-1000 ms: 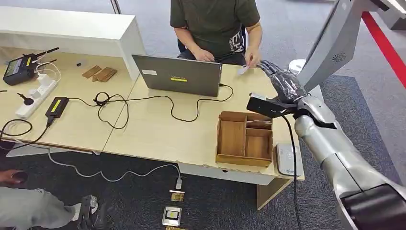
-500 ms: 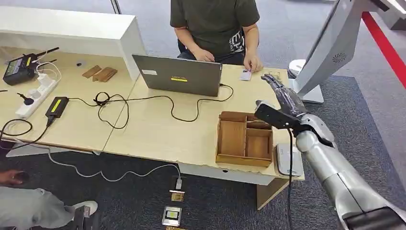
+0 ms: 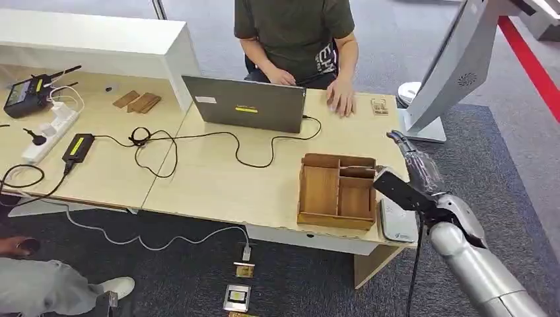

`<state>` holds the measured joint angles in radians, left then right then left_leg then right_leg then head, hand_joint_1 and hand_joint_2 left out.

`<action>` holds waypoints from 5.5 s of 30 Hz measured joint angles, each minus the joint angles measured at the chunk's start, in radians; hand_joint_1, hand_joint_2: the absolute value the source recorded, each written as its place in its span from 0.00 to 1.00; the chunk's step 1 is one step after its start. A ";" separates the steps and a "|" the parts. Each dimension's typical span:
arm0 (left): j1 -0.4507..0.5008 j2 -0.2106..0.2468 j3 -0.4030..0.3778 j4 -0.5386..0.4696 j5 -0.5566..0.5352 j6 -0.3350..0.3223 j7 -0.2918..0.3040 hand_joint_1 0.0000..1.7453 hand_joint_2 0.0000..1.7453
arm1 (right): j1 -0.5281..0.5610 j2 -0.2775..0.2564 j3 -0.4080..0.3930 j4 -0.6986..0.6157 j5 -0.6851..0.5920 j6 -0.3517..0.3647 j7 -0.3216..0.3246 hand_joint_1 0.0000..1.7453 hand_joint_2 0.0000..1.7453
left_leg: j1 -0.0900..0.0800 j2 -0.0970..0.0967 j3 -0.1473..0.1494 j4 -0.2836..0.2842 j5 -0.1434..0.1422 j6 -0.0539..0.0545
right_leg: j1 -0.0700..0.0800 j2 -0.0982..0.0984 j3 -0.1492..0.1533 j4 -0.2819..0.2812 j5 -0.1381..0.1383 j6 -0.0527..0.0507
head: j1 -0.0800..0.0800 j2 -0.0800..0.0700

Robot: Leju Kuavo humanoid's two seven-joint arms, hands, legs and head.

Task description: Pass the card to the sensor for recognition and then transmit it.

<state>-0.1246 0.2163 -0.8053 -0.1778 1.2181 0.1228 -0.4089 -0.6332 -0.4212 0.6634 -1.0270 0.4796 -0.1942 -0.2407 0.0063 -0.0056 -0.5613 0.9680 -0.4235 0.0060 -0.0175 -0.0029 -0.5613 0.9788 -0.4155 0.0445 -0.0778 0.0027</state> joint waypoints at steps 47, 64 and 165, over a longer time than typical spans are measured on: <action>-0.005 -0.008 0.009 0.000 -0.004 0.019 0.021 0.00 0.00 | -0.060 0.087 0.064 -0.037 0.120 0.057 -0.101 0.00 1.00 | 0.000 0.000 0.000 0.000 0.000 0.000 | 0.000 0.000 0.000 0.000 0.000 0.000 | 0.000 0.000; -0.005 -0.008 0.009 0.000 -0.014 0.016 0.028 0.00 0.00 | -0.073 0.103 0.095 0.025 0.139 0.062 -0.107 0.00 1.00 | 0.000 0.000 0.000 0.000 0.000 0.000 | 0.000 0.000 0.000 0.000 0.000 0.000 | 0.000 0.000; -0.004 -0.006 0.008 0.000 0.015 0.062 0.060 0.00 0.00 | -0.217 0.218 0.160 0.520 0.138 -0.062 -0.227 1.00 1.00 | 0.000 0.000 0.000 0.000 0.000 0.000 | 0.000 0.000 0.000 0.000 0.000 0.000 | 0.000 0.000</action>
<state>-0.1286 0.2102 -0.7973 -0.1774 1.2329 0.1850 -0.3494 -0.8499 -0.2037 0.8236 -0.5074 0.6176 -0.2564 -0.4677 0.0062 -0.0056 -0.5615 0.9680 -0.4233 0.0059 -0.0174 -0.0031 -0.5611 0.9790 -0.4153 0.0444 -0.0778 0.0027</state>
